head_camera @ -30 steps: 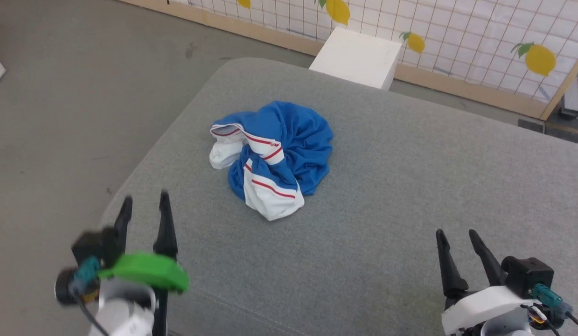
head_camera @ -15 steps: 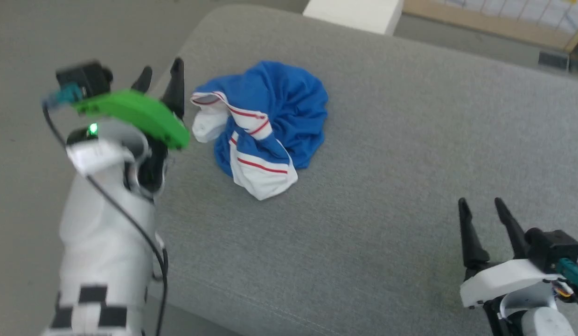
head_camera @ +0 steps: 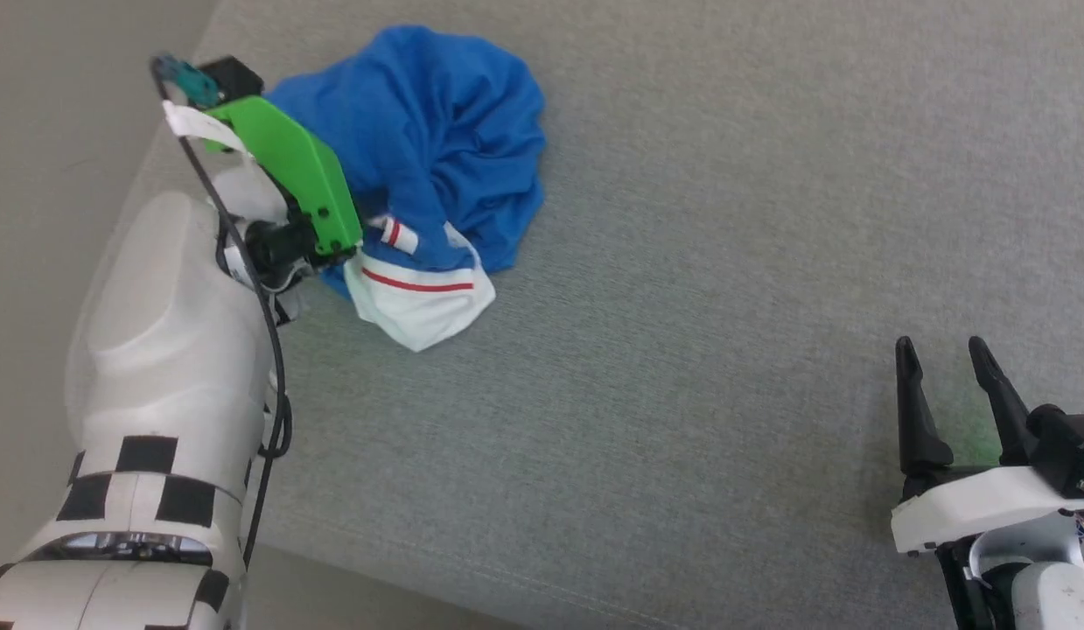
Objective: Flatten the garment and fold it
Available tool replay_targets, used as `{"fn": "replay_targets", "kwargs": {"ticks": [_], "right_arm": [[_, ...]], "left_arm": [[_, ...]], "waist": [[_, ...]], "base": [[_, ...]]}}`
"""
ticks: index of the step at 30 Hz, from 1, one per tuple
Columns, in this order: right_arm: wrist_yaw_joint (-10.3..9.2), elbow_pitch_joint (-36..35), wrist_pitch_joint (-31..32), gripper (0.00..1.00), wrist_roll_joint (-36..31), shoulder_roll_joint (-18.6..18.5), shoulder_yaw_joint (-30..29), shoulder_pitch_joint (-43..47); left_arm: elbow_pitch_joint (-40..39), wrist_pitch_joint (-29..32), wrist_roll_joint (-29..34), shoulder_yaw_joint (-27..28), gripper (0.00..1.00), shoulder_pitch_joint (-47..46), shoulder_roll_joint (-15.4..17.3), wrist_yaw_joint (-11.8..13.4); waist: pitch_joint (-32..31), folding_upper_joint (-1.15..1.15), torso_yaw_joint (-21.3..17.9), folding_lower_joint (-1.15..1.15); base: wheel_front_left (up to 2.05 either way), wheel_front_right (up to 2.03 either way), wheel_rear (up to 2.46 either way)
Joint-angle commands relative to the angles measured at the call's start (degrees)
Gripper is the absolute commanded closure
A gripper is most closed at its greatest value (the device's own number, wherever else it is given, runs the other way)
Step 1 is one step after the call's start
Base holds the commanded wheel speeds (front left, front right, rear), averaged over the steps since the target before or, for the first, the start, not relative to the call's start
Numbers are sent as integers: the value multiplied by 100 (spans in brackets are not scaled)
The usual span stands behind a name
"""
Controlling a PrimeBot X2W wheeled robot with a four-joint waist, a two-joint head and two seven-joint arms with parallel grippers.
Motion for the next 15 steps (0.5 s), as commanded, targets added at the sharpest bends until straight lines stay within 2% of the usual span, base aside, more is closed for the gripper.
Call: {"fn": "replay_targets", "kwargs": {"ticks": [1, 7, 8, 9, 15], "right_arm": [[-9, -57, 1, 0, -9, 1, -14, -13], [-9, -129, 31, 0, -10, 1, -54, -59], [-9, -134, 37, 0, -12, 1, -49, -71], [-9, -138, 44, 0, -14, 1, -47, -81], [-9, -45, 13, 0, 39, 1, 103, -153]], "left_arm": [[53, 99, -3, -45, 0, 16, 21, -37], [183, 49, -193, -68, 0, 299, -190, -203], [161, -112, -198, -46, 34, 332, -204, -199], [112, -395, -218, 10, 100, 355, -231, -183], [-105, -2001, -39, 144, 100, 228, -177, -104]], "waist": [[223, 0, -155, -1], [306, 0, -71, -1], [305, 0, -54, -1], [300, 0, -20, -1], [82, 0, 52, -1]], "base": [[0, 0, 0], [0, 0, 0], [0, 0, 0], [0, 0, 0], [0, 0, 0]]}}
